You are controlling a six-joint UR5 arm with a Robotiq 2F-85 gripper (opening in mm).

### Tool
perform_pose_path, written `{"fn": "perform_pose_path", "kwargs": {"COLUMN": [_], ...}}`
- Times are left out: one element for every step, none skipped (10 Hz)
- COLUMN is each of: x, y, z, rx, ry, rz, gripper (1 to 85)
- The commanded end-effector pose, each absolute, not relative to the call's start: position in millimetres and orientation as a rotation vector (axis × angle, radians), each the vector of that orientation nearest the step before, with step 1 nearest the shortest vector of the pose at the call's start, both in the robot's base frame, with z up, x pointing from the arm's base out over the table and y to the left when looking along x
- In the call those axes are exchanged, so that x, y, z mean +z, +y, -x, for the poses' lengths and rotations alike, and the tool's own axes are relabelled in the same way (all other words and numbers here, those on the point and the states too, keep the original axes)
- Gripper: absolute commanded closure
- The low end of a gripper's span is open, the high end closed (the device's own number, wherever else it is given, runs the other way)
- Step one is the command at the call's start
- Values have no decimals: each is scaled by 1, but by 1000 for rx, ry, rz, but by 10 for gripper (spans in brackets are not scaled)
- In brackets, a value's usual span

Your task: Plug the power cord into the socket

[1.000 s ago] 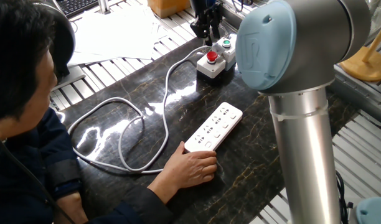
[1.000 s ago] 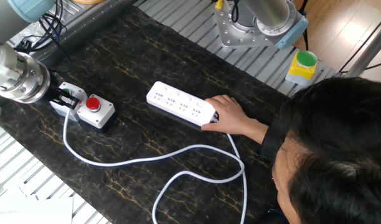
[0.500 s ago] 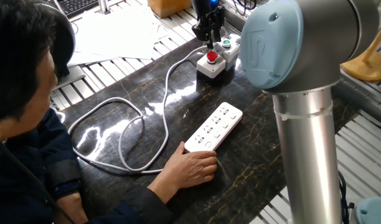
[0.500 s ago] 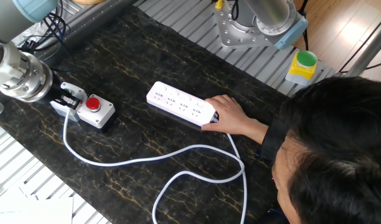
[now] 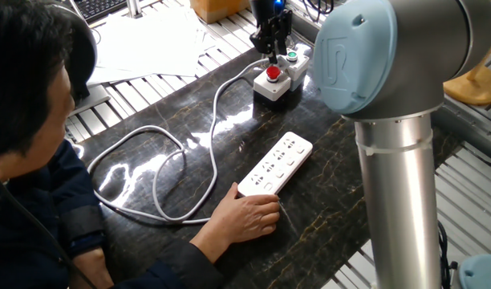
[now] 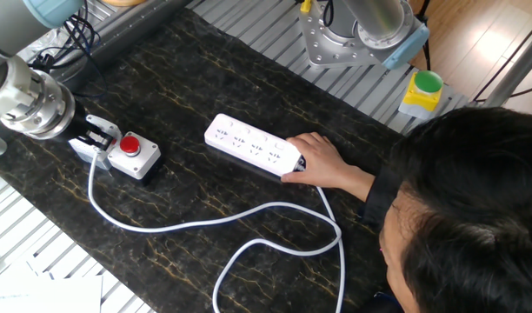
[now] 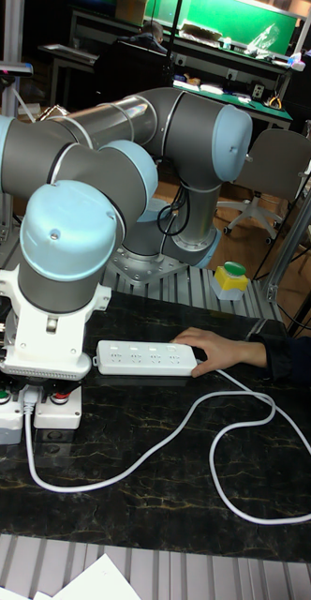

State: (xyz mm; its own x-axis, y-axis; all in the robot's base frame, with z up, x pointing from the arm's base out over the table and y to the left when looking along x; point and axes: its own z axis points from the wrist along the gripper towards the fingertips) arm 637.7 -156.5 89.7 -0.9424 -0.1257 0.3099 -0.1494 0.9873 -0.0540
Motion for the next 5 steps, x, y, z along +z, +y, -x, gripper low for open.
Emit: {"fn": "perform_pose_path", "kwargs": {"x": [90, 90, 89, 88, 87], "y": [-155, -155, -156, -156, -156], "z": [-637, -637, -637, -636, -636], "rx": [96, 97, 98, 95, 96], "ry": [-2827, -2826, -2828, -2829, -2831], "rz": [-197, -199, -199, -202, -202], "gripper": [457, 473, 477, 480, 480]}}
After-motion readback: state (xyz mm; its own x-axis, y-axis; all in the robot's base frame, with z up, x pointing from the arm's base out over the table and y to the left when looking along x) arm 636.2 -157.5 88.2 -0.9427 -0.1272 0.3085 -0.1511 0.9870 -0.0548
